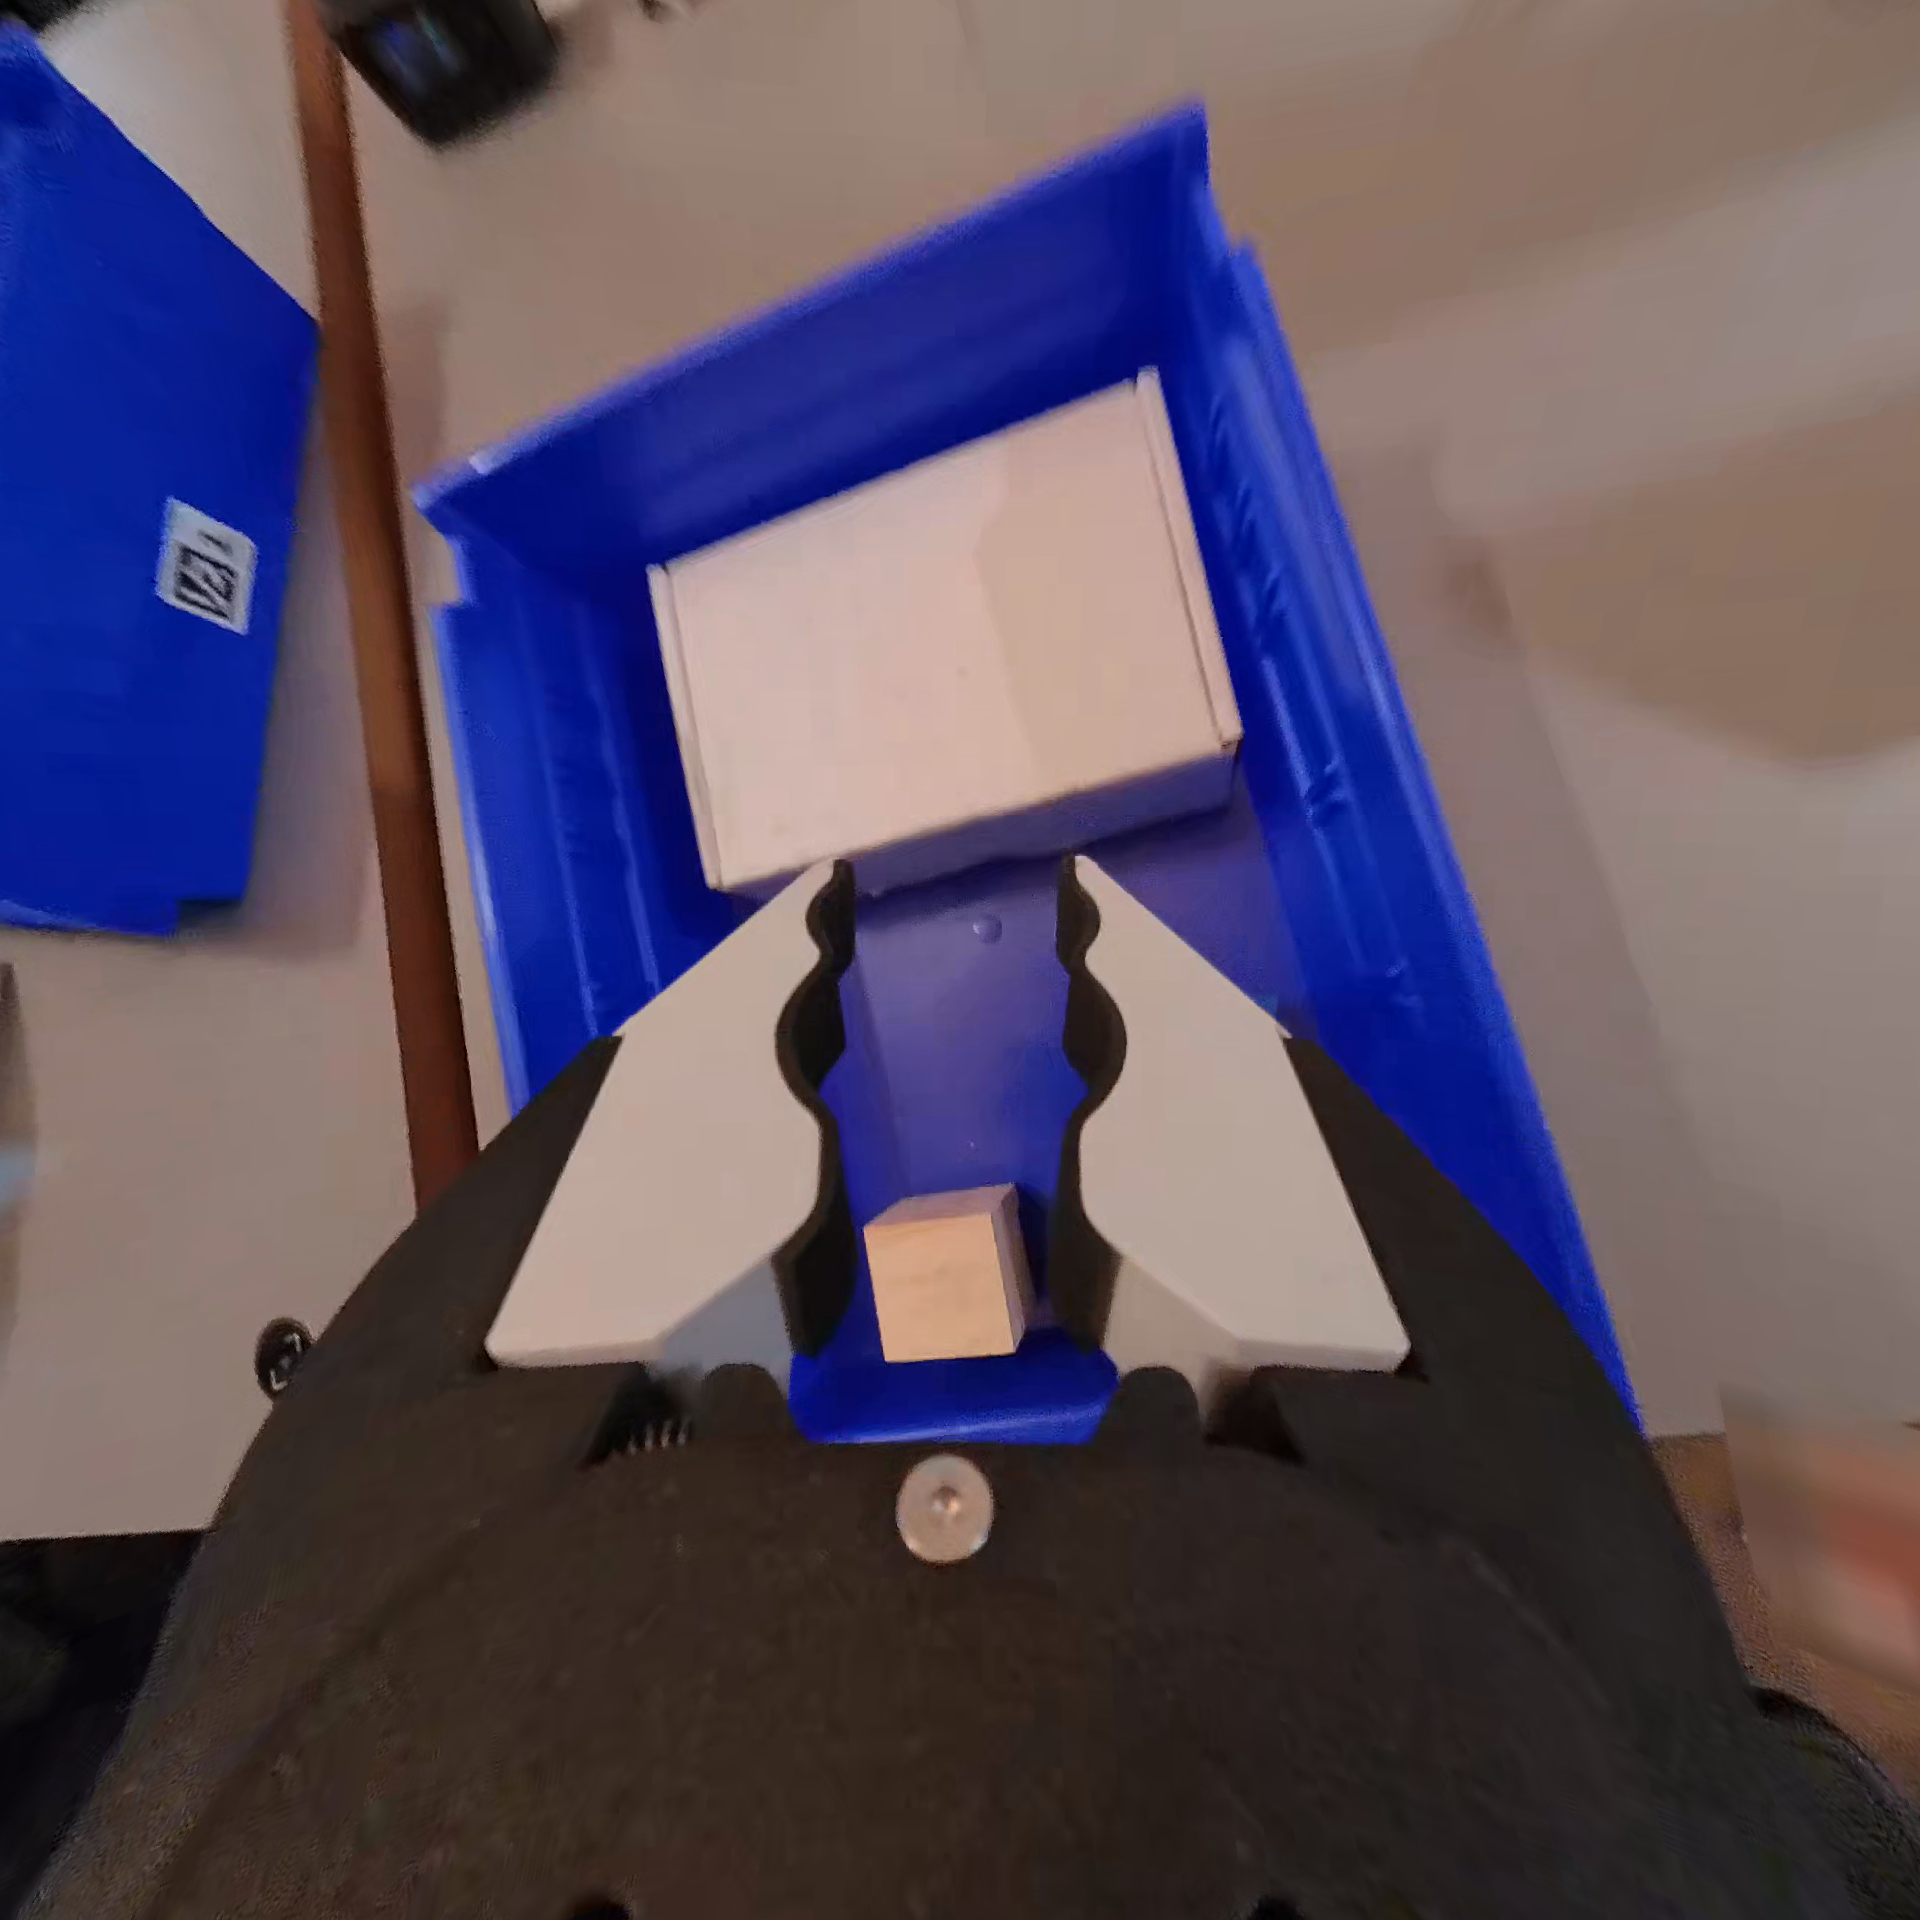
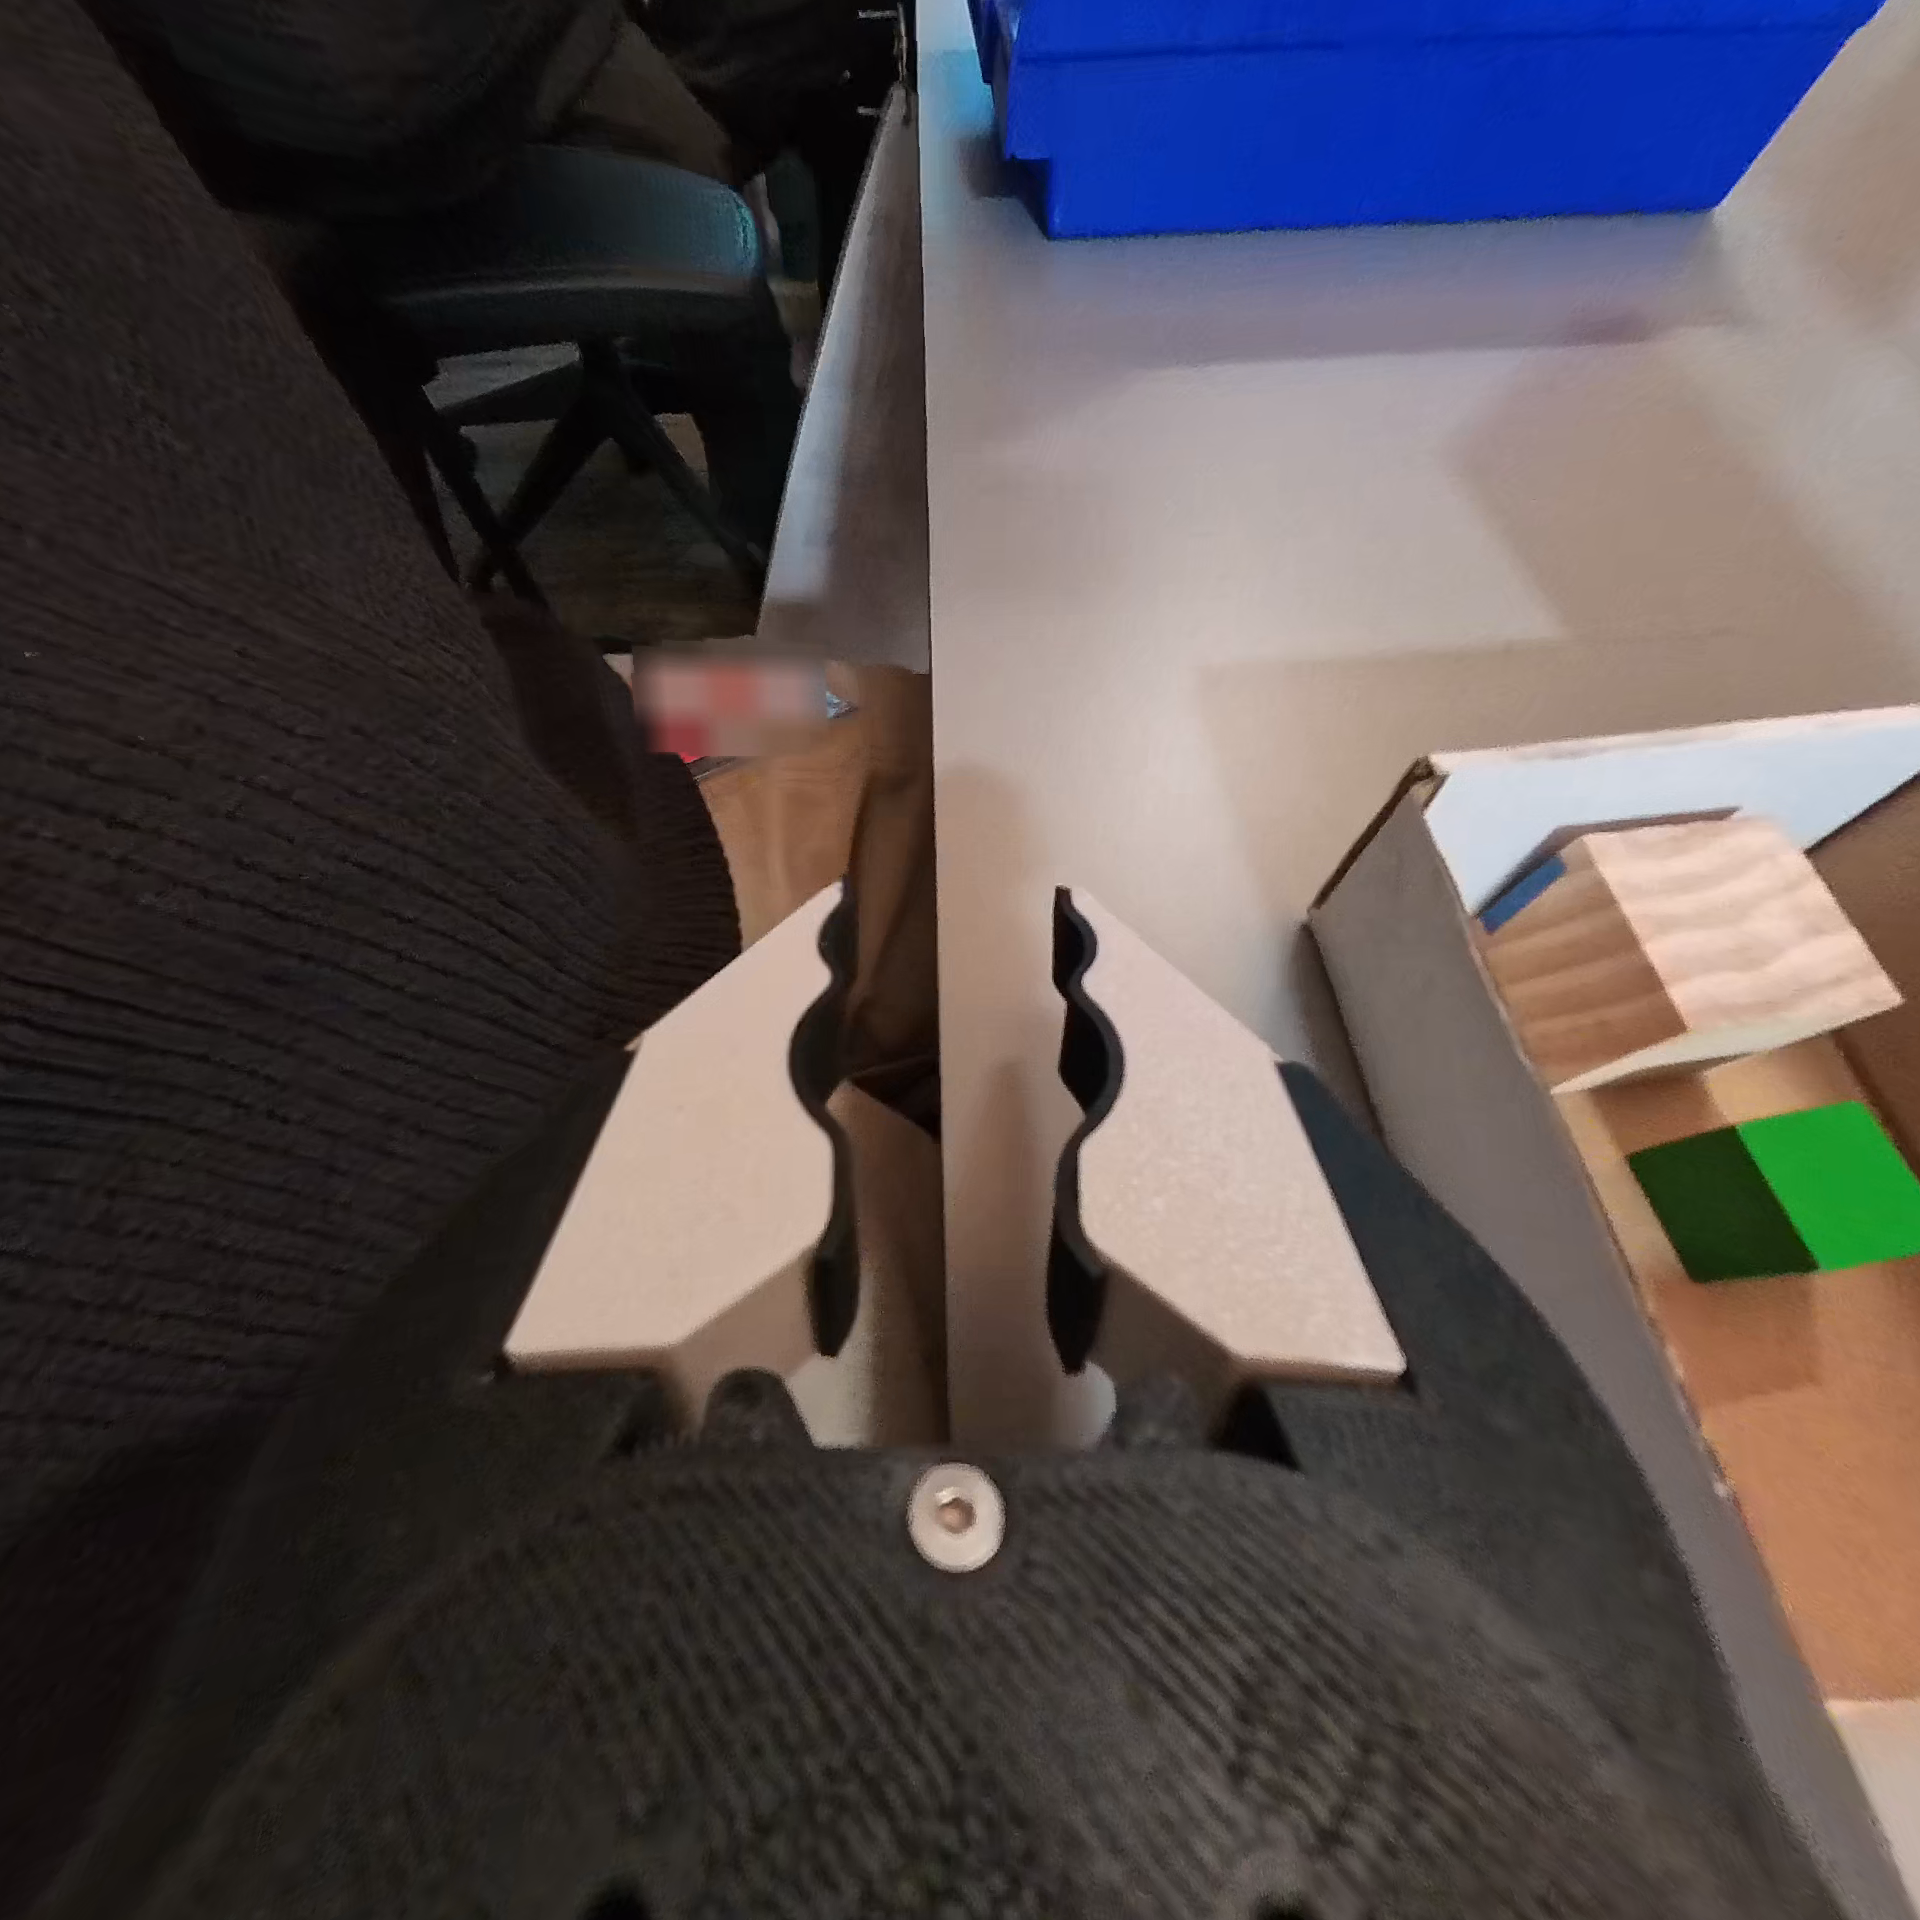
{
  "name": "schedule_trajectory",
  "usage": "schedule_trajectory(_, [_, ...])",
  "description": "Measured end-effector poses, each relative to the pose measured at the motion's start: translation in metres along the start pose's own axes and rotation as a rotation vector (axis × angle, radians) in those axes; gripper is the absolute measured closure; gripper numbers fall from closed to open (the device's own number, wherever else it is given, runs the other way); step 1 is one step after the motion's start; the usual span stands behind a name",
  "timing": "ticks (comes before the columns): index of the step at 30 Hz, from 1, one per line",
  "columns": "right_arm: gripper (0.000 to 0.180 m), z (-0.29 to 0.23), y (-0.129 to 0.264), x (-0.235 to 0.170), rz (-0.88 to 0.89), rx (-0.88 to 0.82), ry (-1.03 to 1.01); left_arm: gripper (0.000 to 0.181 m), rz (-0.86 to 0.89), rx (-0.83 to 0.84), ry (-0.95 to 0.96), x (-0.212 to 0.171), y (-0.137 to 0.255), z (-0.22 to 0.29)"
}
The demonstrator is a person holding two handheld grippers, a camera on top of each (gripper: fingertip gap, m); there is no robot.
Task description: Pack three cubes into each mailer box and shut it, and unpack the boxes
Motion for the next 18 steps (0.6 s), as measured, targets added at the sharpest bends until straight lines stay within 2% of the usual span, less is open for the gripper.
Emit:
schedule_trajectory(1, [0.144, 0.001, -0.001, 0.002, 0.006, 0.003, 0.005, 0.142, -0.034, -0.018, -0.008, -0.006, -0.007, 0.003])
schedule_trajectory(8, [0.145, 0.008, -0.011, 0.008, 0.017, 0.018, 0.034, 0.14, -0.199, -0.264, -0.119, -0.037, -0.026, 0.043])
schedule_trajectory(13, [0.145, 0.011, -0.015, 0.011, 0.016, 0.022, 0.036, 0.14, -0.263, -0.31, -0.098, -0.049, -0.046, 0.052])
schedule_trajectory(18, [0.145, 0.011, -0.015, 0.011, 0.016, 0.017, 0.042, 0.15, -0.289, -0.297, -0.106, -0.054, -0.06, 0.051])
Point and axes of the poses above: each gripper's, where its closed fingertips meet, y back along the fingers, x out of its top, z = x × y across the jaws, the point moved 7 cm from there along y, back along the fingers, and after that the axes turned 2 degrees about x, right-handed, at the moved point
